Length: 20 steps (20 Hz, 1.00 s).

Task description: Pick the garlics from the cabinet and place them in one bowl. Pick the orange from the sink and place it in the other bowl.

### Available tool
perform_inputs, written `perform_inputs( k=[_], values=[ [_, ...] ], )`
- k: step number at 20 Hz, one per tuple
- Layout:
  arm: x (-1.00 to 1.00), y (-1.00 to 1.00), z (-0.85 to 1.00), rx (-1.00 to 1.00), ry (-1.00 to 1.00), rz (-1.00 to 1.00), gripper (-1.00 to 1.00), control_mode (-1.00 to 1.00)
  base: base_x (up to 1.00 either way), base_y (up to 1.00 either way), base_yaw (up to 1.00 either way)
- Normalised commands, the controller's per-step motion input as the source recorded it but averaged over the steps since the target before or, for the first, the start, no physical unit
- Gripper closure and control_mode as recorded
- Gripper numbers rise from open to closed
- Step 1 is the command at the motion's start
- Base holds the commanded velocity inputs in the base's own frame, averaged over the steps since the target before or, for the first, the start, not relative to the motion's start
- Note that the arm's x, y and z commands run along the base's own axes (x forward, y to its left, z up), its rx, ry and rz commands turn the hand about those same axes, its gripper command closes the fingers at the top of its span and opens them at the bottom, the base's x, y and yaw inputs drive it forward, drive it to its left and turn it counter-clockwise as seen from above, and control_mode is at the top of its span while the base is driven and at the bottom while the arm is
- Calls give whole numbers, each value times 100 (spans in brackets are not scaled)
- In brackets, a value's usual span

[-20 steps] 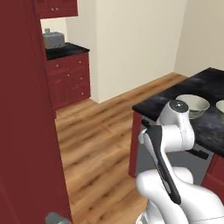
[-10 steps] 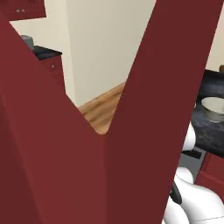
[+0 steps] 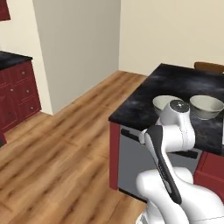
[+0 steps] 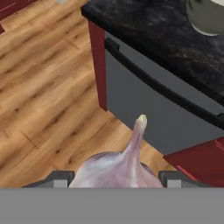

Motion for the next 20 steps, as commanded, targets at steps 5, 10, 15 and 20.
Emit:
perform_inputs(
  k=[5, 10, 15, 20],
  values=[
    [0, 0, 0, 0, 0, 0, 100, 100, 28, 30, -36],
    [0, 0, 0, 0, 0, 0, 100, 100, 42, 30, -36],
    [0, 0, 0, 0, 0, 0, 100, 100, 43, 29, -36],
    [0, 0, 0, 0, 0, 0, 100, 100, 52, 10, -29]
  ],
)
